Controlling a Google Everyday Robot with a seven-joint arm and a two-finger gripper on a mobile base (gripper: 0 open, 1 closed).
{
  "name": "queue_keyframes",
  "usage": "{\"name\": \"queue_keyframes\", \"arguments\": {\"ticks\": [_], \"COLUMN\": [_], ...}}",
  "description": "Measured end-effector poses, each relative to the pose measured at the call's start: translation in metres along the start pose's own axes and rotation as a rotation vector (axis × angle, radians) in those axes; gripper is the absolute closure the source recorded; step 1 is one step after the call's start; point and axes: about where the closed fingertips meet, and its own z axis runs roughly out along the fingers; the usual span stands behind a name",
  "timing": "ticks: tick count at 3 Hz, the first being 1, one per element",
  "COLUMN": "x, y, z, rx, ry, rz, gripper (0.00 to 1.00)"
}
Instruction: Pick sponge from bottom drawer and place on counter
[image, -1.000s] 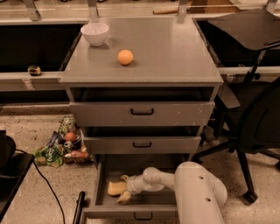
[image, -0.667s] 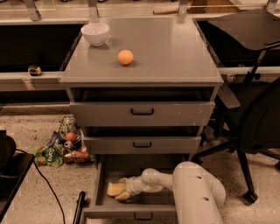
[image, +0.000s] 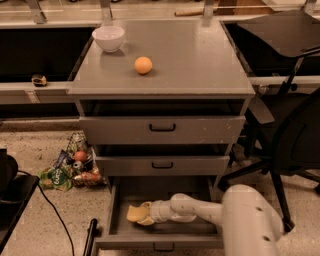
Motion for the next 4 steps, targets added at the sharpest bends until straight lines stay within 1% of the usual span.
{"name": "queue_keyframes", "arguments": {"ticks": [1,2,3,4], "x": [-0.015,-0.022,-0.025,-0.039], "y": [-0.017,-0.020,-0.004,-0.001], "z": [-0.070,-0.135,-0.137,-0.145], "rx": [0.054,0.027,-0.029,-0.052], "ry": [-0.076,-0.145,-0.168,-0.179], "rz": [-0.061,-0.090,-0.092,-0.154], "gripper": [1.00,1.00,1.00,1.00]}}
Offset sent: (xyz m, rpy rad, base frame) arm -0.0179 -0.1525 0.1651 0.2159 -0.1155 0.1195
